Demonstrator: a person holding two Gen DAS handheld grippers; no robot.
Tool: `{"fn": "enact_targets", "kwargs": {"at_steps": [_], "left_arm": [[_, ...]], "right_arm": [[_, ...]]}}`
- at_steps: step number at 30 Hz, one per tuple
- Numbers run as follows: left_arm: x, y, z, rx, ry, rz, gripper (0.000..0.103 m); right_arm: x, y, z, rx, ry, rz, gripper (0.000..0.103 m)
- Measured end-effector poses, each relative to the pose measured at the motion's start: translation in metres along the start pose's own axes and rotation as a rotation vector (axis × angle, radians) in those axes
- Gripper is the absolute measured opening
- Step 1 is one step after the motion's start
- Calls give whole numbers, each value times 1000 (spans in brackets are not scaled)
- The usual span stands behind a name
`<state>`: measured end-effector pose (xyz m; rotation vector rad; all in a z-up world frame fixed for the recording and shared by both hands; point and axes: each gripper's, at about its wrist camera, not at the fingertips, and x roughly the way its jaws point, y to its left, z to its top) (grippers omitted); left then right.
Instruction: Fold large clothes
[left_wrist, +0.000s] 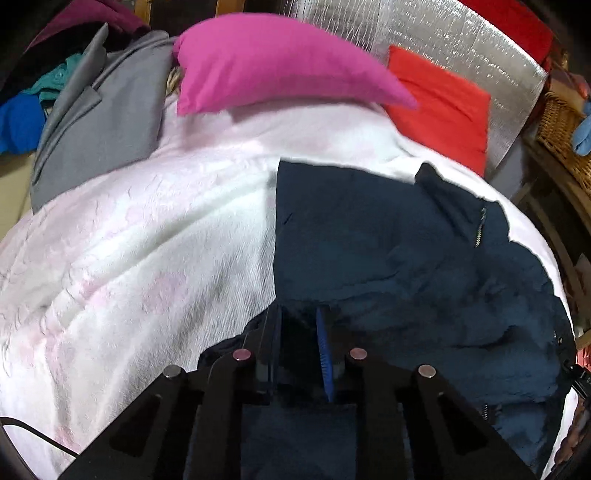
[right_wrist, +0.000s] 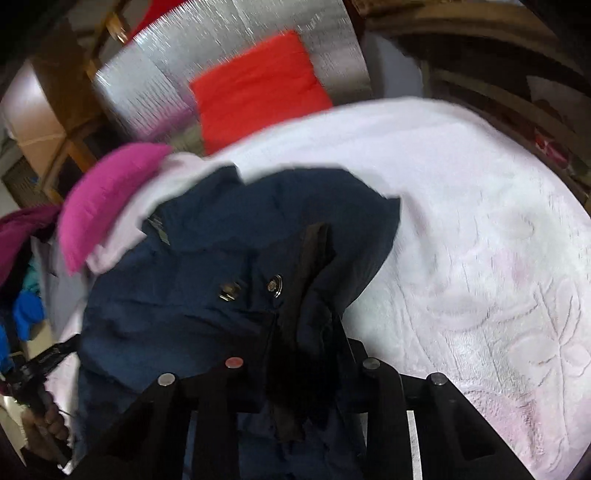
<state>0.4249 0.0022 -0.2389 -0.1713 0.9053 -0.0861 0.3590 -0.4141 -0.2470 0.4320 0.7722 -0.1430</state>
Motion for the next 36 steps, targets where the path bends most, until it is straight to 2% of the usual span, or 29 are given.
{"fn": "enact_targets", "kwargs": {"at_steps": [2, 4, 6, 7, 8, 9, 10, 12, 14, 17, 19, 20, 23, 26, 28, 30, 33, 36], "left_arm": [[-2, -2, 0, 14, -3, 8, 22], [-9, -3, 1, 23, -13, 4, 32], [-15, -3, 1, 22, -29, 8, 63], [-19, -4, 1, 24, -45, 17, 66], [-23, -5, 2, 33, -64, 25, 67], [-28, -7, 2, 48, -81, 26, 68], [-34, -9, 1, 69, -100, 23, 70], [-38, -12, 0, 91, -117, 11, 83], [-33, -13, 1, 95, -111, 7, 84], [-13, -13, -1, 94, -44, 18, 84], [1, -14, -5, 100, 1, 43, 84], [2, -15, -6, 104, -1, 42, 82], [-7, -22, -4, 146, -38, 49, 70], [-17, -29, -4, 174, -84, 60, 70], [-13, -31, -5, 191, -60, 77, 72], [-7, -27, -6, 183, -29, 76, 73], [-7, -16, -5, 124, -1, 36, 73], [-26, -10, -5, 86, -41, -3, 73]], "right_arm": [[1, 1, 1, 2, 3, 1, 29], [-5, -2, 5, 38, 9, 30, 33], [-9, -9, 7, 94, 13, 67, 39], [-11, -12, 8, 113, 14, 77, 44], [-11, -12, 8, 128, 13, 87, 57], [-13, -16, 8, 145, 12, 109, 65], [-14, -17, 8, 153, 16, 122, 65], [-13, -18, 6, 160, 41, 141, 65], [-14, -14, 3, 140, 49, 135, 68], [-5, -3, -2, 86, 60, 90, 70], [2, 7, -8, 14, 67, 25, 62], [1, 13, -10, -18, 53, 10, 51], [-7, 25, -9, -71, 9, -25, 39], [-13, 27, -6, -59, -24, -15, 38], [-9, 24, -8, -47, -6, -16, 40], [-2, 21, -9, -44, 25, -32, 47], [-8, 19, -6, -22, 24, -19, 48], [-27, 13, -1, 9, -20, -3, 48]]}}
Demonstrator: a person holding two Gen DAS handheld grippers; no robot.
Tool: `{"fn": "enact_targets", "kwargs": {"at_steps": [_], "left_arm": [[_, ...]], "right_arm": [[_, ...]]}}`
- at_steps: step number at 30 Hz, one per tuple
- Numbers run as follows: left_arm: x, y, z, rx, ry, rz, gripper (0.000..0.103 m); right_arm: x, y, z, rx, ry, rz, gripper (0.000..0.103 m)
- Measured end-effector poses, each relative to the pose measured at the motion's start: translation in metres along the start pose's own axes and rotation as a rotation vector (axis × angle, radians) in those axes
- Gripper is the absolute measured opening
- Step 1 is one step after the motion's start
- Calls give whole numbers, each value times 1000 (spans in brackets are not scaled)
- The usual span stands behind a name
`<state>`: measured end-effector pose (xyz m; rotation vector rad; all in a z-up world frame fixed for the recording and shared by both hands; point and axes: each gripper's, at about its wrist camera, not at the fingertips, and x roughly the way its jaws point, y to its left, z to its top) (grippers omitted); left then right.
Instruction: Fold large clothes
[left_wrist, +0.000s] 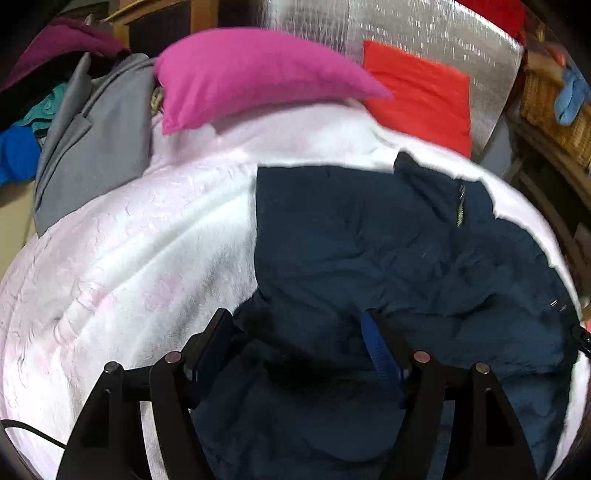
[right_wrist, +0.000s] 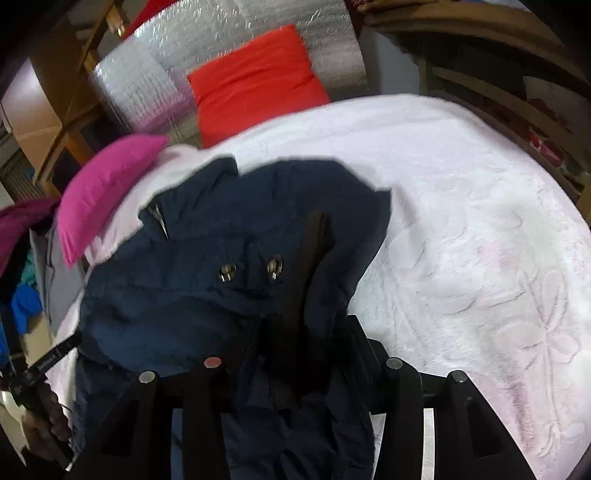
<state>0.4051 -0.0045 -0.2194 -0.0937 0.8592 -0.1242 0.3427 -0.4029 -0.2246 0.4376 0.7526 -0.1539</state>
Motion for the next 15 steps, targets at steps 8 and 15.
{"fn": "enact_targets", "kwargs": {"at_steps": [8, 15], "left_arm": [[-23, -11, -22, -127, 52, -265, 74], [-2, -39, -31, -230, 127, -360, 81]], "right_arm": [[-41, 4, -17, 147, 50, 423, 48], [15, 50, -48, 237, 230, 495, 48]]}}
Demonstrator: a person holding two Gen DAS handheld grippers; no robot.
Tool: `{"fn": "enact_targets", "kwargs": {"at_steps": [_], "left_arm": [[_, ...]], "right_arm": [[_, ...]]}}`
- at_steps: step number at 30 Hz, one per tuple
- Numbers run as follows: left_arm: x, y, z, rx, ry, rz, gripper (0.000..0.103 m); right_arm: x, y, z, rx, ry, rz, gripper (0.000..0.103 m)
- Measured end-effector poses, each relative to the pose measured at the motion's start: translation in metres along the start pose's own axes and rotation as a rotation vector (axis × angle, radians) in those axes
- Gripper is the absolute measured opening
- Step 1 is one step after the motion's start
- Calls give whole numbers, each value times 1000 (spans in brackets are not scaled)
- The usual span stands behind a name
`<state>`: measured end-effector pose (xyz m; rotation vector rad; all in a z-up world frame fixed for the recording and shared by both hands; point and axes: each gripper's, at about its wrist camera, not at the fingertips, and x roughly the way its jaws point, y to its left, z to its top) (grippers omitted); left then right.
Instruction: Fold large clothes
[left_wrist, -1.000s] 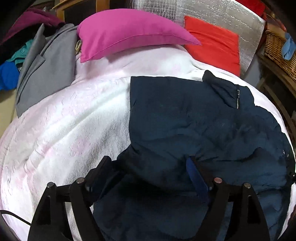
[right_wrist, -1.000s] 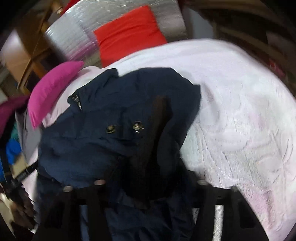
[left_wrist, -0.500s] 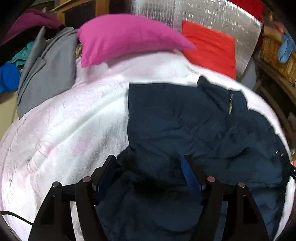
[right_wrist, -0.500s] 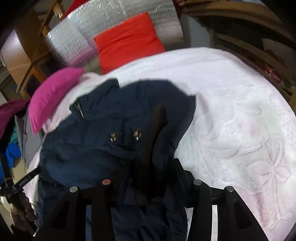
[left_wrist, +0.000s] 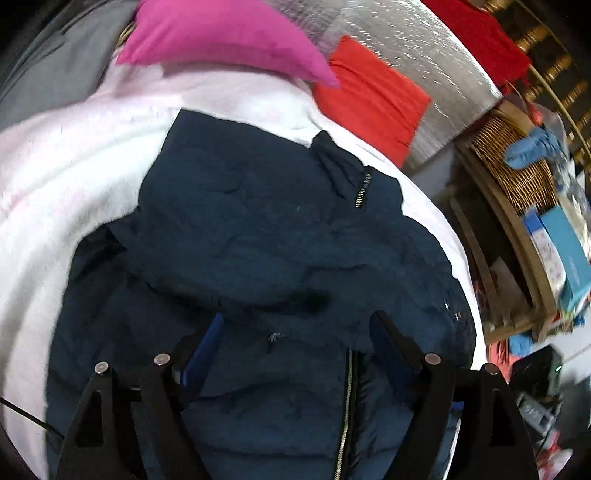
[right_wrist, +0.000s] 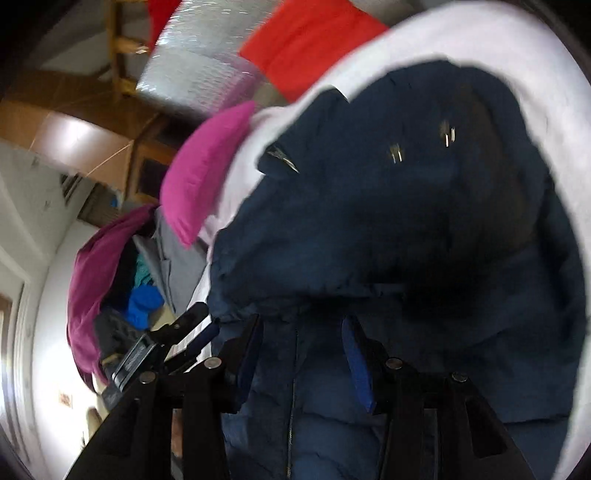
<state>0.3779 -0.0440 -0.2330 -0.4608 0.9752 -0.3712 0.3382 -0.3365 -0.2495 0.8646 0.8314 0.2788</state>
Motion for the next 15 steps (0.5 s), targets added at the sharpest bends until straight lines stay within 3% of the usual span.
{"fn": "enact_targets", "kwargs": {"at_steps": [7, 13, 15], "left_arm": [[32, 22, 14, -167, 66, -40, 84], [41, 30, 23, -242, 21, -79, 84], [41, 31, 23, -240, -3, -61, 65]], "right_arm": [[31, -39, 20, 271, -17, 45, 52], [41, -48, 29, 359, -98, 92, 52], [42, -46, 31, 334, -119, 82, 41]]}}
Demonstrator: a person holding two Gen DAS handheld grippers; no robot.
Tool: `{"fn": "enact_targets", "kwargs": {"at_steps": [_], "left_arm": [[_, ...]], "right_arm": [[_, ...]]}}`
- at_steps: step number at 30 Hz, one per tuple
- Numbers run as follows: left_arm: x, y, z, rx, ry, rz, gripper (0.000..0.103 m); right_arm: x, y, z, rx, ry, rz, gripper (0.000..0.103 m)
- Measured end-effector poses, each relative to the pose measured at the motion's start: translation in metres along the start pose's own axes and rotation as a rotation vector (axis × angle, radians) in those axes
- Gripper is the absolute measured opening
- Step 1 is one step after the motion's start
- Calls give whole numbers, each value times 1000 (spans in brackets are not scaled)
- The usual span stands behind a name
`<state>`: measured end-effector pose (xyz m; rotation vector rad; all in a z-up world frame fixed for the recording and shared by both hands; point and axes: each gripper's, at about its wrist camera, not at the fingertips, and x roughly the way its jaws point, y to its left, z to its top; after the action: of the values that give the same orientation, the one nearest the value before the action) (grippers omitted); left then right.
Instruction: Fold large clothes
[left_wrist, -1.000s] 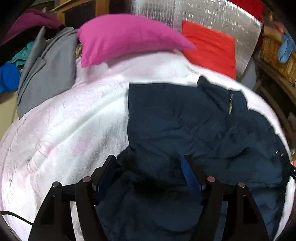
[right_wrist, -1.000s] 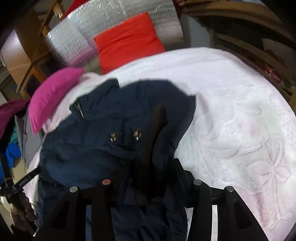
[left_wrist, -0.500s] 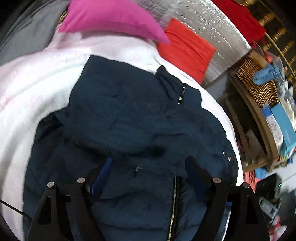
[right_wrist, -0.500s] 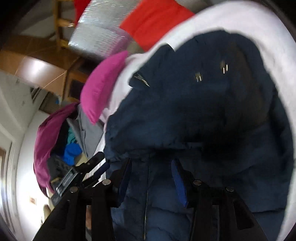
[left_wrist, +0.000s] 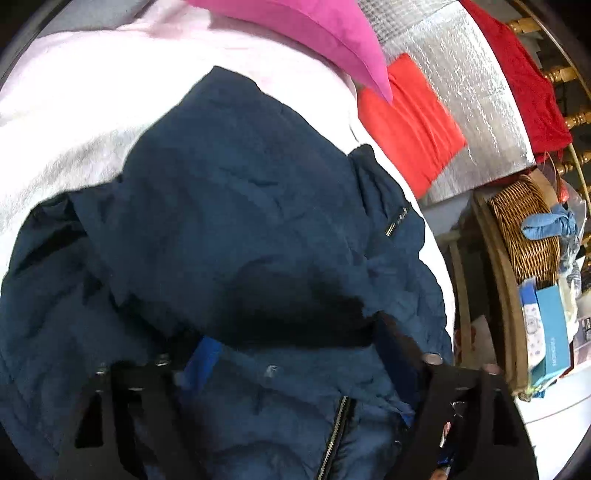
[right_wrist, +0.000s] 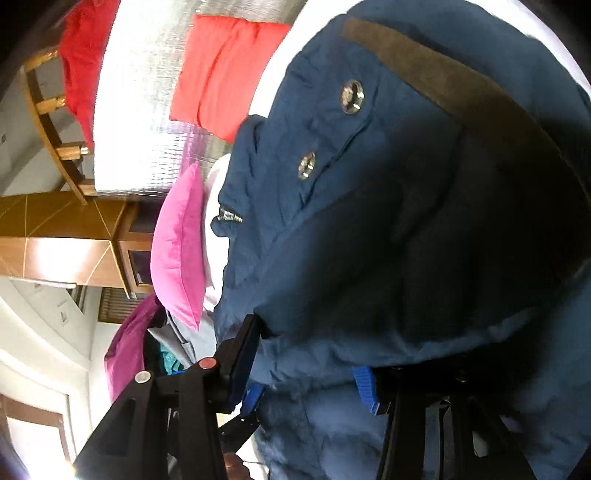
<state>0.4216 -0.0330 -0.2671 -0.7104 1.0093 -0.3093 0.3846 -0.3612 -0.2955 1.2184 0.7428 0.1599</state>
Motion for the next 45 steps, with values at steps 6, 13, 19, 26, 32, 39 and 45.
{"fn": "enact_targets", "kwargs": {"at_steps": [6, 13, 19, 26, 32, 39, 45], "left_arm": [[-8, 6, 1, -1, -20, 20, 35], [-1, 7, -2, 51, 5, 80, 37], [-32, 1, 1, 100, 17, 119, 50], [-96, 10, 13, 148, -103, 110, 69], [-92, 32, 37, 112, -216, 255, 72], [-43, 29, 49, 144, -161, 292, 73], [-23, 27, 51, 166, -138, 327, 70]], "right_arm": [[-7, 21, 2, -132, -81, -32, 22], [2, 8, 4, -156, -34, -117, 22], [-16, 20, 6, -189, 56, -94, 26], [-79, 24, 18, -272, 0, -123, 28], [-116, 5, 43, -205, -202, -196, 76], [-80, -14, 66, -225, -123, -306, 76], [-63, 7, 51, -388, -129, -386, 42]]}}
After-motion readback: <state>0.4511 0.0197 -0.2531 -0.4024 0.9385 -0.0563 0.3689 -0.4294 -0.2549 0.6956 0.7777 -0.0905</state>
